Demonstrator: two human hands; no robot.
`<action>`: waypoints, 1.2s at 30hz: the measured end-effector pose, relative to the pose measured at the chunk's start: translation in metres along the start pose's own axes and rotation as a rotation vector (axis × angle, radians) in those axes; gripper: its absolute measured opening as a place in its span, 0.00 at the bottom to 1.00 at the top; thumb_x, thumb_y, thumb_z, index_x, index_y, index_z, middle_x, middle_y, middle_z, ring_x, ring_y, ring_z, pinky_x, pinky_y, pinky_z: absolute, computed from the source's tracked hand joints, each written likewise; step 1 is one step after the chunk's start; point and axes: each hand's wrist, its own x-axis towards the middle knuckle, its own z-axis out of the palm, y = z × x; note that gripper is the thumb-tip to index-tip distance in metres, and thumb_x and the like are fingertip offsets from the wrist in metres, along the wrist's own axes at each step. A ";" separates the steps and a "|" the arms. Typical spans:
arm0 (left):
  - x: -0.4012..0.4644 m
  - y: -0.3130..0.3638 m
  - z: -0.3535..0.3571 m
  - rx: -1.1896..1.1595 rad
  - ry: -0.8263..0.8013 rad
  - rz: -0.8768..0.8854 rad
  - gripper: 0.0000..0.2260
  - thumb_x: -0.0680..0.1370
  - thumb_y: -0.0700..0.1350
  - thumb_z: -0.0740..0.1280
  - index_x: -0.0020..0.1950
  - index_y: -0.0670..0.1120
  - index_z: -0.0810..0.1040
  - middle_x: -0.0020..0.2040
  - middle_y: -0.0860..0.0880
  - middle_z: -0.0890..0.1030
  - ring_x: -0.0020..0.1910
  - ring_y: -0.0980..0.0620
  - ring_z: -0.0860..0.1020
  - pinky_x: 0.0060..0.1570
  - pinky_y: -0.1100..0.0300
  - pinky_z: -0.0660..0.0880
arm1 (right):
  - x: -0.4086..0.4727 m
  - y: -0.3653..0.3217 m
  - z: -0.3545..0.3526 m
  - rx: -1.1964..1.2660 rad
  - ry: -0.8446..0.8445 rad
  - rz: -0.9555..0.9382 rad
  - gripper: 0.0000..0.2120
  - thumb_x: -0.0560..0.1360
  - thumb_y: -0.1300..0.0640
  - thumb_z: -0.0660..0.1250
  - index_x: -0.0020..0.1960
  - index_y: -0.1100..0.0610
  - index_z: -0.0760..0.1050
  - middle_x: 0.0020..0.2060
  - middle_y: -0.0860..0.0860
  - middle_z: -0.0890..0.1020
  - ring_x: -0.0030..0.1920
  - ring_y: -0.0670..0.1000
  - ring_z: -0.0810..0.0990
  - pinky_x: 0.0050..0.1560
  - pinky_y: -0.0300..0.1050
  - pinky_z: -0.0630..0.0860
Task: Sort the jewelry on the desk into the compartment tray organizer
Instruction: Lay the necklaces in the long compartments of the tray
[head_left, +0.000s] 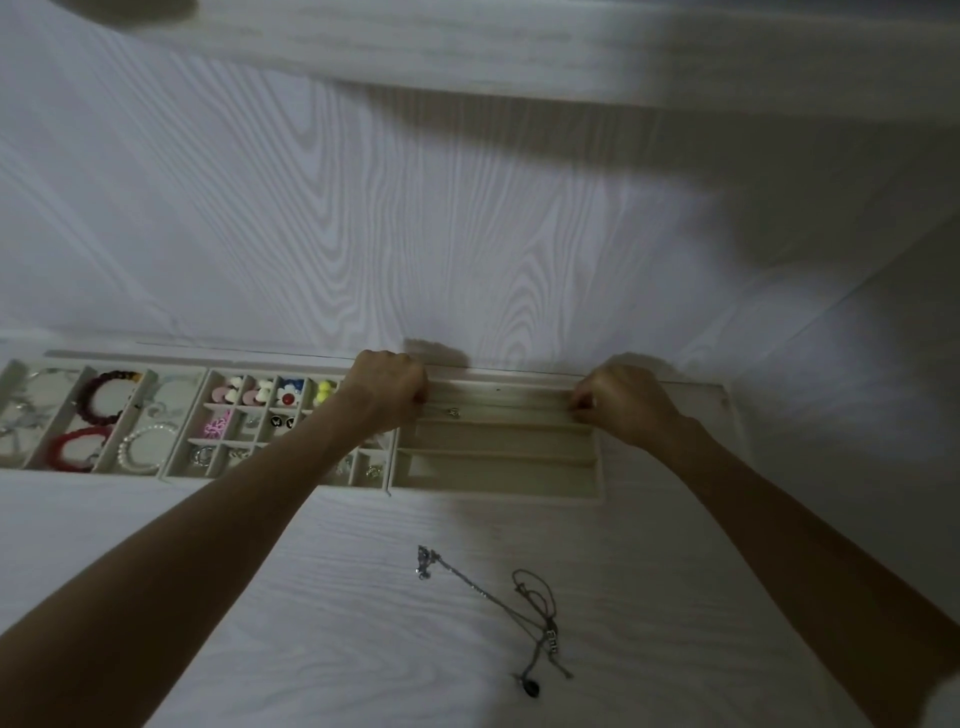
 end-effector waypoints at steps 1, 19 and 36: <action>0.000 -0.001 0.001 0.009 0.001 0.006 0.06 0.76 0.49 0.64 0.45 0.52 0.81 0.44 0.53 0.81 0.41 0.51 0.77 0.39 0.59 0.66 | 0.002 -0.001 0.000 -0.062 -0.018 -0.002 0.06 0.72 0.55 0.68 0.44 0.54 0.83 0.41 0.49 0.85 0.43 0.49 0.81 0.44 0.43 0.75; 0.002 0.005 -0.003 -0.091 -0.065 -0.206 0.09 0.74 0.45 0.67 0.53 0.45 0.81 0.50 0.45 0.81 0.49 0.45 0.80 0.48 0.53 0.74 | 0.005 -0.004 0.011 -0.079 0.009 0.128 0.09 0.72 0.51 0.70 0.49 0.51 0.84 0.45 0.51 0.85 0.47 0.52 0.81 0.44 0.41 0.74; 0.005 0.002 -0.001 -0.123 -0.061 -0.154 0.09 0.74 0.48 0.69 0.52 0.47 0.82 0.49 0.48 0.82 0.47 0.48 0.80 0.47 0.55 0.74 | -0.022 0.010 0.011 -0.319 -0.004 -0.097 0.24 0.75 0.63 0.56 0.64 0.43 0.73 0.49 0.54 0.76 0.55 0.56 0.71 0.60 0.50 0.59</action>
